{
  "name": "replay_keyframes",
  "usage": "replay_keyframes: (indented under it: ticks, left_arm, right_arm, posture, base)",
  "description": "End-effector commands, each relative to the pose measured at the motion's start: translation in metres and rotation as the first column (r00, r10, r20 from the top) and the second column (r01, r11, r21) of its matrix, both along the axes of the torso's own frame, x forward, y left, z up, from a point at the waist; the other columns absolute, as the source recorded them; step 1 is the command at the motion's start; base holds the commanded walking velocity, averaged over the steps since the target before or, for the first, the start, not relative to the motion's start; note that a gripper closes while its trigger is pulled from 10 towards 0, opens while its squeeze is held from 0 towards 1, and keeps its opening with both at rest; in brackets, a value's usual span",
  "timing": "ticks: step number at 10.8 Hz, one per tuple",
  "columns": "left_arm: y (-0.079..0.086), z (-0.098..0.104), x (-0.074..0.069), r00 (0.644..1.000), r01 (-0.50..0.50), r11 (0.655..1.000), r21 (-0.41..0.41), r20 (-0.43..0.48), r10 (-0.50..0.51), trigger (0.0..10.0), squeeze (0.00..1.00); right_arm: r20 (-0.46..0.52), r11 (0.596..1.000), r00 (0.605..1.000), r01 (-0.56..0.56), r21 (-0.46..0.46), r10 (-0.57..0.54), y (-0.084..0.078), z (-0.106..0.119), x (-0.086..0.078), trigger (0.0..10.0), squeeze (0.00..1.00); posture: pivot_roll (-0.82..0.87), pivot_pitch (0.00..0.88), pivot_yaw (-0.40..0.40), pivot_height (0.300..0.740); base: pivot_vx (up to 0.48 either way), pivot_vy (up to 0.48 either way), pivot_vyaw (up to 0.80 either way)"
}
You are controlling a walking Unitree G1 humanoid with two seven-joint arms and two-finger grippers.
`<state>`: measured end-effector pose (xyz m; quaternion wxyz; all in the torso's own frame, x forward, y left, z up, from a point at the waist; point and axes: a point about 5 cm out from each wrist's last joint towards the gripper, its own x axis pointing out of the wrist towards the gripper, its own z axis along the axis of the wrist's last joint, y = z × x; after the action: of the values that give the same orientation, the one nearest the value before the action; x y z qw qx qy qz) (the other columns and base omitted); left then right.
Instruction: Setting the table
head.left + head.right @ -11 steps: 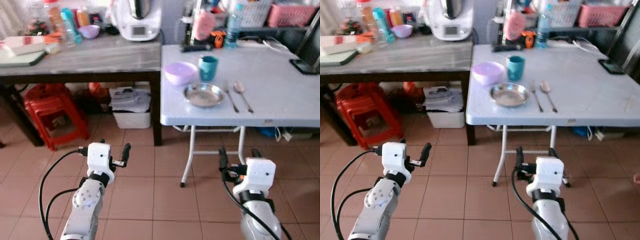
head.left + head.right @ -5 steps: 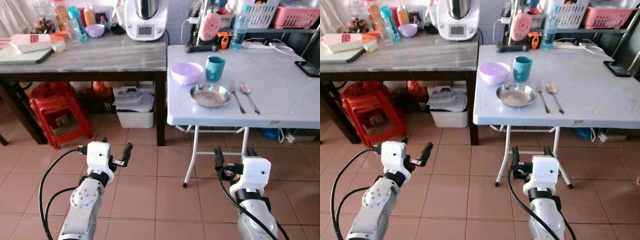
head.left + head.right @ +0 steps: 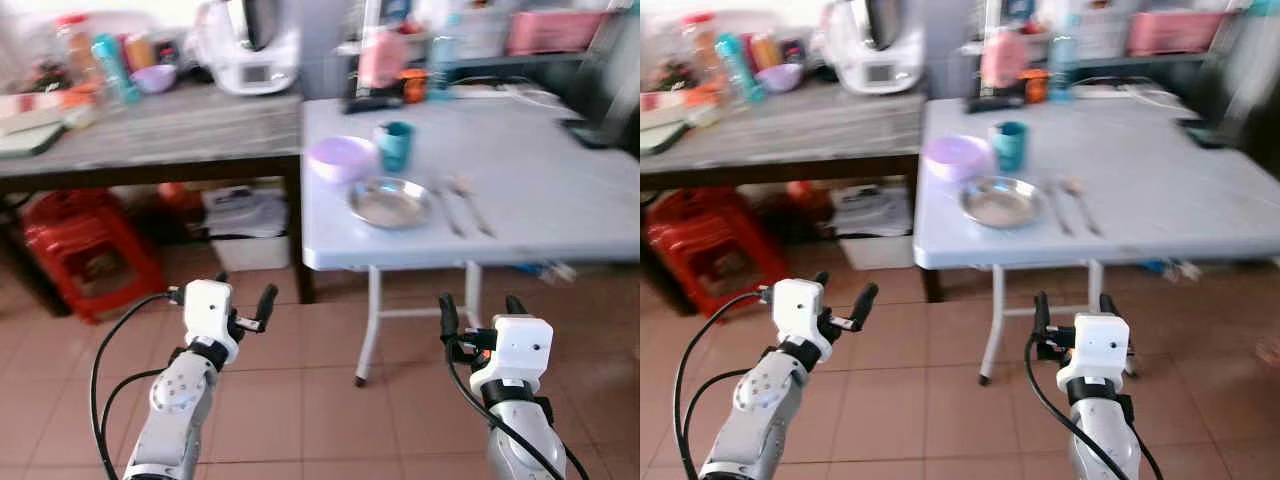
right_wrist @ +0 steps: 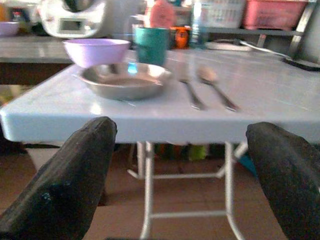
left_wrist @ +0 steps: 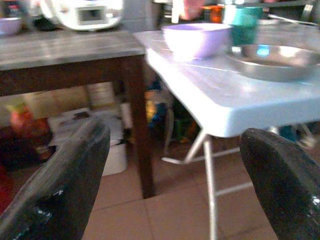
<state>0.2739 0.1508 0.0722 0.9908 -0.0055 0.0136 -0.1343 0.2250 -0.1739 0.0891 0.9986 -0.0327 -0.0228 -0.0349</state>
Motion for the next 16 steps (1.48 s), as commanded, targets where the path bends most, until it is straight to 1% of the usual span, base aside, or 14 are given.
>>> replay_keyframes:
  ticks: [1, 8, 10, 13, 14, 15, 16]
  left_arm:
    - [0.009, 0.001, -0.001, 1.0, -0.018, 1.0, 0.014, -0.004, 0.018, 10.0, 0.0]
    - [0.007, 0.001, -0.002, 1.0, -0.01, 1.0, 0.017, -0.01, 0.01, 10.0, 0.0]
    - [0.007, 0.004, -0.003, 0.999, -0.039, 0.999, 0.009, 0.01, 0.039, 10.0, 0.0]
    - [0.015, 0.017, -0.016, 0.995, -0.004, 0.996, 0.094, 0.104, -0.006, 10.0, 0.0]
    - [0.017, 0.02, -0.02, 0.993, 0.008, 0.994, 0.111, 0.118, -0.021, 10.0, 0.0]
    - [0.02, 0.018, -0.025, 0.993, 0.023, 0.993, 0.116, 0.109, -0.035, 10.0, 0.0]
    - [0.02, 0.016, -0.027, 0.994, 0.05, 0.994, 0.098, 0.094, -0.06, 10.0, 0.0]
  right_arm:
    - [0.01, 1.0, 1.0, -0.025, 0.014, 0.025, 0.008, 0.002, 0.002, 10.0, 0.0]
    - [0.019, 0.999, 0.999, -0.032, 0.007, 0.032, 0.01, 0.004, 0.001, 10.0, 0.0]
    - [0.03, 0.999, 0.999, -0.039, -0.003, 0.039, 0.01, 0.007, 0.002, 10.0, 0.0]
    - [0.042, 0.998, 0.998, -0.054, -0.033, 0.056, 0.008, 0.011, 0.0, 10.0, 0.0]
    - [0.041, 0.998, 0.998, -0.056, -0.038, 0.057, 0.007, 0.011, -0.001, 10.0, 0.0]
    - [0.039, 0.998, 0.998, -0.056, -0.04, 0.058, 0.006, 0.011, -0.002, 10.0, 0.0]
    - [0.037, 0.998, 0.998, -0.056, -0.04, 0.058, 0.005, 0.011, -0.003, 10.0, 0.0]
  posture:
    - [0.05, 0.015, 0.046, 0.74]
    - [0.05, 0.019, 0.048, 0.74]
    - [0.05, 0.021, 0.045, 0.74]
    - [0.05, 0.03, 0.04, 0.74]
    - [0.04, 0.036, 0.038, 0.74]
    - [0.04, 0.038, 0.038, 0.74]
    - [0.04, 0.038, 0.035, 0.74]
  base:
    - [0.465, 0.0, 0.0]
    - [0.434, 0.0, 0.0]
    - [0.0, 0.0, 0.0]
    - [0.0, 0.0, 0.0]
    - [0.0, 0.0, 0.45]
    - [0.0, 0.0, 0.49]
    - [0.0, 0.0, 0.49]
